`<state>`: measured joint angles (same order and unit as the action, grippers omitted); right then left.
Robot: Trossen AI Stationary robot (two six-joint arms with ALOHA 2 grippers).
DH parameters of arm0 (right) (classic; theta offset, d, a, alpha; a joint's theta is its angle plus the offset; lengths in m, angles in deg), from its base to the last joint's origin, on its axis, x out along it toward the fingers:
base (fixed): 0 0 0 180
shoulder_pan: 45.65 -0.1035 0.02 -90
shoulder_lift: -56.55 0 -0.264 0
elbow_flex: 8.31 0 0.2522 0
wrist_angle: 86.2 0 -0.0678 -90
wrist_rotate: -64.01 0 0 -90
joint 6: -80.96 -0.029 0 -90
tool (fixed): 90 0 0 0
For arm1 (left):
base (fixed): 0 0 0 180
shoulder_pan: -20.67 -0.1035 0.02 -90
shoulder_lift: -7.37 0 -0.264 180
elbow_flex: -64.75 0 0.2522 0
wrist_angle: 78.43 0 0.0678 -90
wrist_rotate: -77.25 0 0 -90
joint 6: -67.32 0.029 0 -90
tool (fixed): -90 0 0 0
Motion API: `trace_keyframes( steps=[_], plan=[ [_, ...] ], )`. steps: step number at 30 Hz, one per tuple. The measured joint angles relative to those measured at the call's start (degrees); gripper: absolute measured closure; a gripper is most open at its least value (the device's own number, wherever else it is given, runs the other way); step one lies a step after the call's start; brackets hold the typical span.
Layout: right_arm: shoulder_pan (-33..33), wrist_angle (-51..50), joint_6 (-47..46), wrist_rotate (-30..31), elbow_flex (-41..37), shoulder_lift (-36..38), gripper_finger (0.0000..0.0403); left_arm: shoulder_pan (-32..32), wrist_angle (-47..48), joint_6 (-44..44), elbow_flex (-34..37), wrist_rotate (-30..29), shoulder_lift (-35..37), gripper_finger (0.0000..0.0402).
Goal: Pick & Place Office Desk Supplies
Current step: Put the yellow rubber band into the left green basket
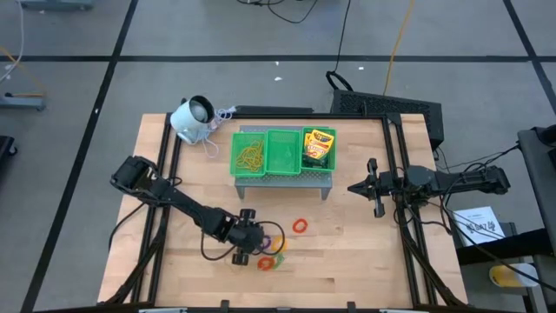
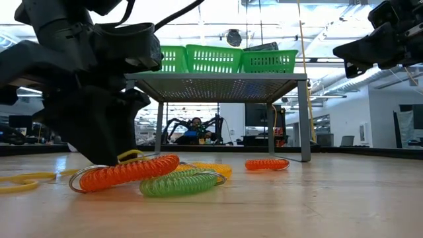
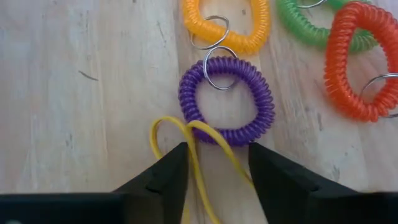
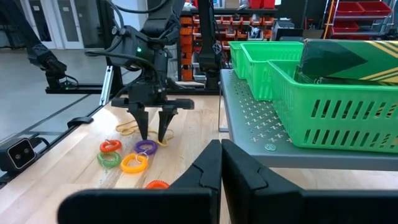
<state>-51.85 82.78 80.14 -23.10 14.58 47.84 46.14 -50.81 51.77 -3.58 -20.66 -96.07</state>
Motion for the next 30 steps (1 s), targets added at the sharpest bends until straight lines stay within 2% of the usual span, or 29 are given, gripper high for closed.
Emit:
trace_keyframes(
  steps=[5, 10, 16, 19, 25, 30],
  plan=[
    [-0.01, -0.02, 0.0, 0.02, 0.0, 0.0, 0.0403, -0.11, 0.27, 0.07, 0.0, -0.09, 0.0, 0.0298],
    [0.0, -0.02, 0.0, 0.0, 0.0, 0.0, 0.0403, -0.71, 0.58, -1.16, 0.02, 0.04, 0.27, 0.0349],
    [-0.02, -0.02, 0.0, 0.0, 0.0, 0.02, 0.0403, -2.34, 2.09, -2.62, 0.11, 5.42, 2.09, 0.039],
    [-0.02, -0.01, 0.0, 0.02, 0.0, 0.02, 0.0403, -3.14, 3.76, -3.01, 0.11, 6.2, 4.12, 0.0395],
    [-0.02, -0.02, 0.0, 0.02, 0.0, 0.0, 0.0403, -3.72, 3.98, -4.09, 0.11, 3.51, 8.52, 0.0372],
    [-0.02, -0.02, 0.0, 0.02, 0.0, 0.0, 0.0403, -3.72, 4.04, -4.14, 0.11, 1.96, 12.06, 0.0384]
  ],
)
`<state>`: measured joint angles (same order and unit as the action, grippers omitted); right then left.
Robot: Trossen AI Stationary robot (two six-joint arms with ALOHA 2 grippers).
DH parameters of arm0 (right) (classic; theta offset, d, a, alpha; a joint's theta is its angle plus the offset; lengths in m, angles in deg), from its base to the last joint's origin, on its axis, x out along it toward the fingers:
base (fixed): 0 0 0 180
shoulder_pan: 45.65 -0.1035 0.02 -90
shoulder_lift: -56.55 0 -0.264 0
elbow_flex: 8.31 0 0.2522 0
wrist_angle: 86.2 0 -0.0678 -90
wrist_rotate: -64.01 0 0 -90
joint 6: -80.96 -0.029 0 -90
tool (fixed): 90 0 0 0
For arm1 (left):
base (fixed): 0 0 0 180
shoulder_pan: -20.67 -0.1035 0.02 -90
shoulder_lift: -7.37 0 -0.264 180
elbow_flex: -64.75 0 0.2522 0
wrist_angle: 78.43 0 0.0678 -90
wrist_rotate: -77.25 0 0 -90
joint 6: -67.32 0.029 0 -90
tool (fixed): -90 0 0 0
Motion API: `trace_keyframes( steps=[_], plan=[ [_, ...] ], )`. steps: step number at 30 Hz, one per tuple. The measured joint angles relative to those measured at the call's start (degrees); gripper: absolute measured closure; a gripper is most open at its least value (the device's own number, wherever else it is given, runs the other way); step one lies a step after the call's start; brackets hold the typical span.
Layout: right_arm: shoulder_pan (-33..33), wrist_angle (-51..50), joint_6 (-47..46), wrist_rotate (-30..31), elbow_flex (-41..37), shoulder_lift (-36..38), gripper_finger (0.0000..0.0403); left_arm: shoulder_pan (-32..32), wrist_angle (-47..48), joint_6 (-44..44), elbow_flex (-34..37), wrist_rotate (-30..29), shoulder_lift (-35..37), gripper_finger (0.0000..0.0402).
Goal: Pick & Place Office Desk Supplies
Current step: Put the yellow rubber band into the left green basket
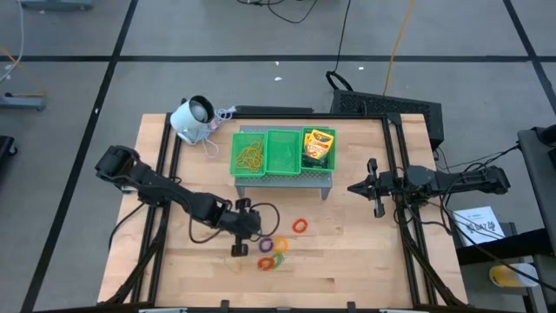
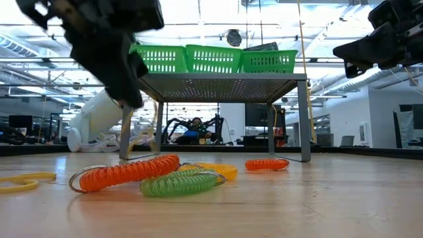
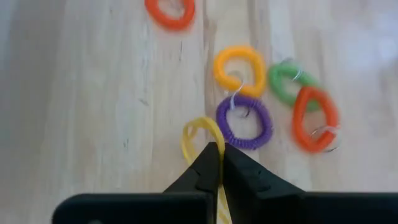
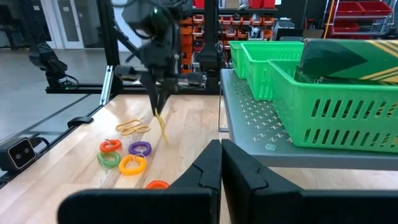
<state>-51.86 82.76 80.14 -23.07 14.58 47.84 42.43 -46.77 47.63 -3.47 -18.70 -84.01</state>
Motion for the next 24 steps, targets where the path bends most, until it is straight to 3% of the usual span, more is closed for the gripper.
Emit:
trace_keyframes(
  steps=[14, 17, 24],
  plan=[
    [0.0, 0.0, 0.0, 0.0, 0.0, 0.02, 0.0403, 0.0, -3.3, -1.63, -0.02, -0.54, 13.03, 0.0387],
    [0.02, 0.0, 0.0, -0.02, 0.0, 0.02, 0.0403, 0.0, -6.54, -1.63, -0.02, -0.54, 15.29, 0.0396],
    [0.0, 0.01, 0.0, -0.01, 0.0, 0.02, 0.0403, 0.0, -13.4, 1.31, -0.04, -0.66, 19.07, 0.0374]
  ],
)
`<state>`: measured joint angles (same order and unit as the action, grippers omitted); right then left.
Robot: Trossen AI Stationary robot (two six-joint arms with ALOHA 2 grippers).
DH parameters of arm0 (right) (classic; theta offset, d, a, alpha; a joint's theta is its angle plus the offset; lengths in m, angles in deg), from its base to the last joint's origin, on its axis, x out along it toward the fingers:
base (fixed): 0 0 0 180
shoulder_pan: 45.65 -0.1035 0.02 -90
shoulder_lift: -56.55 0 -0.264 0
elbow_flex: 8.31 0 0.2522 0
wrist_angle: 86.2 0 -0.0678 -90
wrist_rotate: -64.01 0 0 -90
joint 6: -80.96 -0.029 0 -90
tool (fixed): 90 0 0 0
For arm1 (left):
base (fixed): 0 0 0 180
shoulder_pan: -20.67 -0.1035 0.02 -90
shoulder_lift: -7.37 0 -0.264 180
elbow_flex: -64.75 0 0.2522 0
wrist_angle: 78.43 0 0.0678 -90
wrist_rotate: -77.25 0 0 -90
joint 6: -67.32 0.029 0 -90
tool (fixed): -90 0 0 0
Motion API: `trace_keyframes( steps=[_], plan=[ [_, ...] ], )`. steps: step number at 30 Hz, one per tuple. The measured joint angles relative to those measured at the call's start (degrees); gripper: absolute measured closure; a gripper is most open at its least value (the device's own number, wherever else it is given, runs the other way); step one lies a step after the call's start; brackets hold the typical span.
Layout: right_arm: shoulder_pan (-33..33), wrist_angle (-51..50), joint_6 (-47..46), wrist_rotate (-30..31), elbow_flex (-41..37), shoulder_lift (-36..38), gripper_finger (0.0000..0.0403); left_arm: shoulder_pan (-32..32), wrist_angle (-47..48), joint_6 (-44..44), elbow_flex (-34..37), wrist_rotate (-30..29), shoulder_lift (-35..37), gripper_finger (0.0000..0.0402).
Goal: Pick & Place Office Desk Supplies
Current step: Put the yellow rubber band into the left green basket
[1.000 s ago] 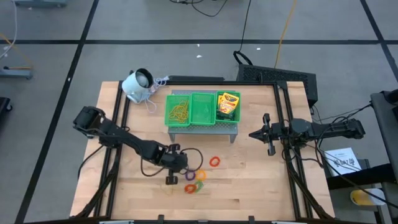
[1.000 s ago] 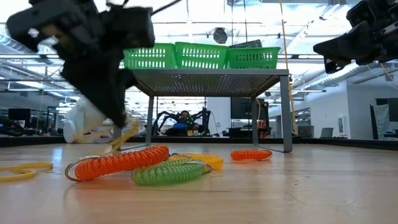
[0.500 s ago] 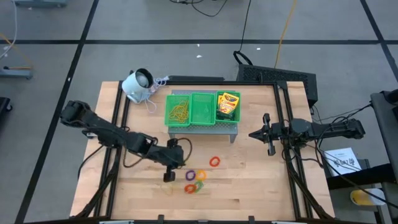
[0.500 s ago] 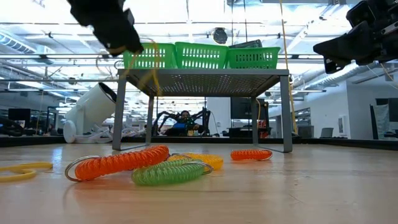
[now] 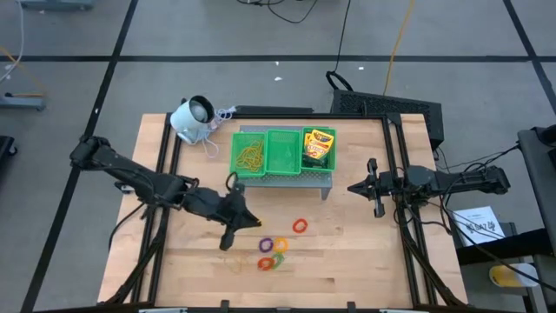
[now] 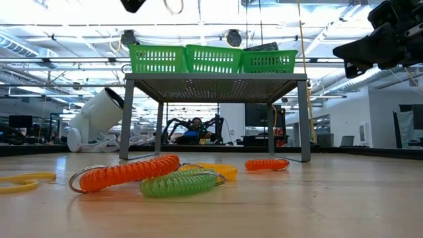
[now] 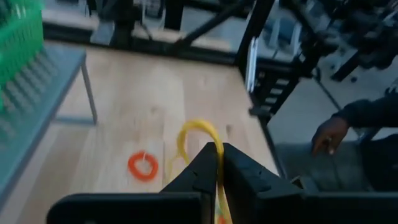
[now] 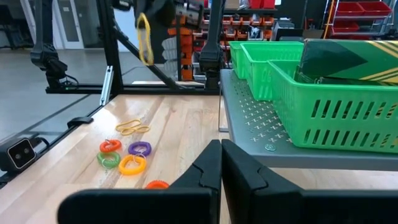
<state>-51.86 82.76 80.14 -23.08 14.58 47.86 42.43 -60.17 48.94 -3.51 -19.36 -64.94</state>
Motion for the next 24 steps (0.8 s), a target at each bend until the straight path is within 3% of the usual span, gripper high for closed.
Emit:
trace_keyframes(
  steps=[6, 12, 18, 24],
  plan=[
    [0.02, 0.01, 0.0, 0.01, 0.0, -0.02, 0.0403, -0.04, -1.26, 0.61, -0.02, -1.12, 3.67, 0.0395],
    [0.0, 0.02, 0.0, 0.0, 0.0, -0.01, 0.0403, -0.02, -1.33, 2.94, -0.02, -3.38, 7.56, 0.0379],
    [0.01, 0.01, 0.0, 0.0, 0.0, 0.0, 0.0403, -0.04, -1.34, 6.44, -0.02, -9.34, 10.28, 0.0396],
    [0.0, 0.02, 0.0, -0.01, 0.0, -0.02, 0.0403, -0.04, -1.24, 9.82, -0.02, -17.6, 10.64, 0.0377]
  ],
)
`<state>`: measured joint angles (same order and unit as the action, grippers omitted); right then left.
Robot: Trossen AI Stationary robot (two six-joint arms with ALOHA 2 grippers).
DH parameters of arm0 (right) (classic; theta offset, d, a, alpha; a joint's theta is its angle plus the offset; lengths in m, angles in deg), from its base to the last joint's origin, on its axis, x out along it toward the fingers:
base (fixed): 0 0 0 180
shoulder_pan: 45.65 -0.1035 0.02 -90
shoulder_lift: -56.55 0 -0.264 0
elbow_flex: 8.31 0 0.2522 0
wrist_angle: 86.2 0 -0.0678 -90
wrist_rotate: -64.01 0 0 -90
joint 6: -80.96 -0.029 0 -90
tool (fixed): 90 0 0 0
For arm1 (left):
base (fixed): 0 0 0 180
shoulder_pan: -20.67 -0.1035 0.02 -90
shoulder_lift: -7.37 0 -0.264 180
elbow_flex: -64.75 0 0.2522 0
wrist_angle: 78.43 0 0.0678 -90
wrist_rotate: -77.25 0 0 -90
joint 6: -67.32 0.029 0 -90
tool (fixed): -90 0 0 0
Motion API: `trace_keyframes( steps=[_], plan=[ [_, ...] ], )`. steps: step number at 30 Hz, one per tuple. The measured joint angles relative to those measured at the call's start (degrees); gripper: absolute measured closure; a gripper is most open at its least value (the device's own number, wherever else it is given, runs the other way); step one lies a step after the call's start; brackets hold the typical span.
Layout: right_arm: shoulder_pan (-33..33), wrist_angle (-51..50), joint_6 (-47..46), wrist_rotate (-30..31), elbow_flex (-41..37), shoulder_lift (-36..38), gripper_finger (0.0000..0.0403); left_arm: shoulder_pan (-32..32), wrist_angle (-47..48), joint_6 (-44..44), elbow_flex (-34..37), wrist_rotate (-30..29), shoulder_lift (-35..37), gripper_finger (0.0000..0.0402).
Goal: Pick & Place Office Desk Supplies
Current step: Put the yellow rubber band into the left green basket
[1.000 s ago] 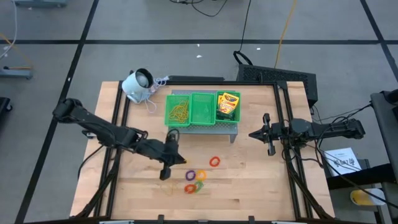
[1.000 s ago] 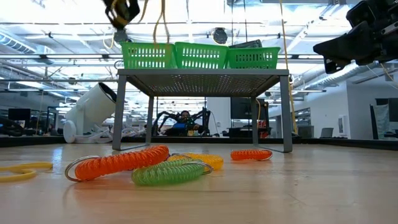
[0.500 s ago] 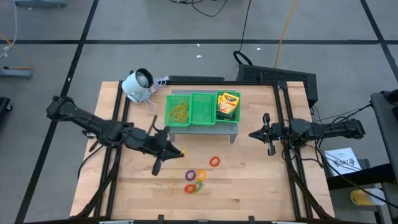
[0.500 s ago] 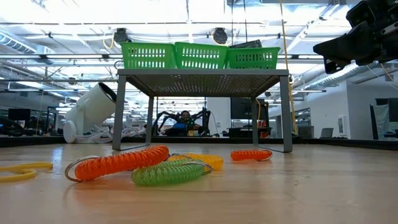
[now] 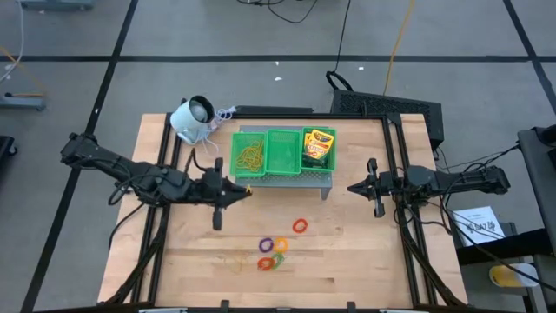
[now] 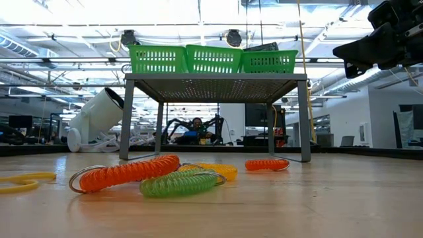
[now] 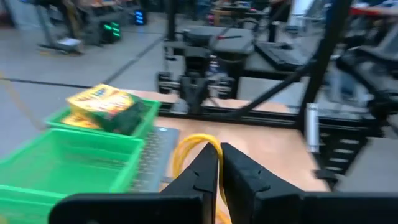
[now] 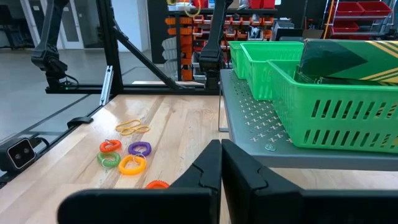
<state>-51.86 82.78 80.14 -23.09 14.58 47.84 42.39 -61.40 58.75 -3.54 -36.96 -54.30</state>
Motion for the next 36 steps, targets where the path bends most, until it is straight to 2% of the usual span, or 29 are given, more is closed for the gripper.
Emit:
trace_keyframes(
  steps=[6, 15, 19, 26, 30, 36],
  plan=[
    [0.0, -0.01, 0.0, 0.0, 0.0, 0.01, 0.0403, 0.0, -0.09, 5.15, 0.0, -6.67, 0.0, 0.0396],
    [0.02, -0.01, 0.0, 0.01, 0.0, 0.01, 0.0403, -0.19, -0.16, 5.96, 0.0, -18.32, 0.02, 0.0376],
    [0.0, 0.0, 0.0, 0.02, 0.0, 0.02, 0.0403, -1.38, 2.45, 8.73, 0.02, -16.57, 3.45, 0.0395],
    [0.01, -0.01, 0.0, 0.0, 0.0, 0.02, 0.0403, -6.09, 9.14, 6.52, 0.0, -16.05, 10.88, 0.0383],
    [0.0, -0.02, 0.0, 0.0, 0.0, 0.02, 0.0403, -9.44, 10.86, 3.12, 0.0, -17.66, 11.03, 0.0396],
    [0.0, -0.02, 0.0, 0.01, 0.0, 0.0, 0.0403, -13.4, 10.5, -0.18, 0.0, -17.74, 6.76, 0.0377]
  ],
)
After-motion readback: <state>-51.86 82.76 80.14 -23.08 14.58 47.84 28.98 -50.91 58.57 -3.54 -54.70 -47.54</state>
